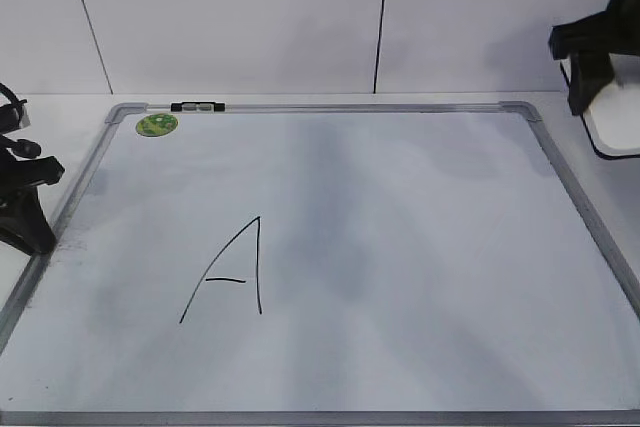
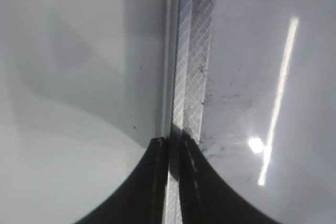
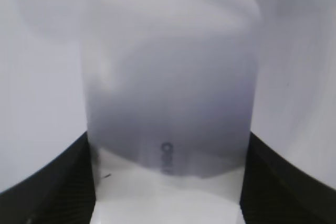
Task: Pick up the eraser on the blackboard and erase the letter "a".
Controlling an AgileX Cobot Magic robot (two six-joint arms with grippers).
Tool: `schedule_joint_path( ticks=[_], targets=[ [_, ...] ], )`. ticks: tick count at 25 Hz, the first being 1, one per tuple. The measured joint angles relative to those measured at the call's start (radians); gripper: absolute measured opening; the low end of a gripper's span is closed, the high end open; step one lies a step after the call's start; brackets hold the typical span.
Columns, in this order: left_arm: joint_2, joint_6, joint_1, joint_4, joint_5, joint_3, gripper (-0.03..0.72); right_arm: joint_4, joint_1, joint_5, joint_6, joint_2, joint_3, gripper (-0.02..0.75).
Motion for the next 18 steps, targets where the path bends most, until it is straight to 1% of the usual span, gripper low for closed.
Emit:
schedule_joint_path(
  ticks=[4, 12, 18],
  targets=[
    [0.000, 0.000, 0.000, 0.000, 0.000, 0.000, 0.034, 0.048, -0.040, 0.000, -0.046, 0.004, 0.035, 0.531],
    [0.000, 0.000, 0.000, 0.000, -0.002, 0.000, 0.035, 0.106, -0.046, -0.004, -0.085, 0.087, 0.039, 0.531],
    [0.000, 0.000, 0.000, 0.000, -0.002, 0.000, 0.036, 0.120, -0.046, -0.012, -0.098, 0.143, 0.058, 0.531]
  ],
)
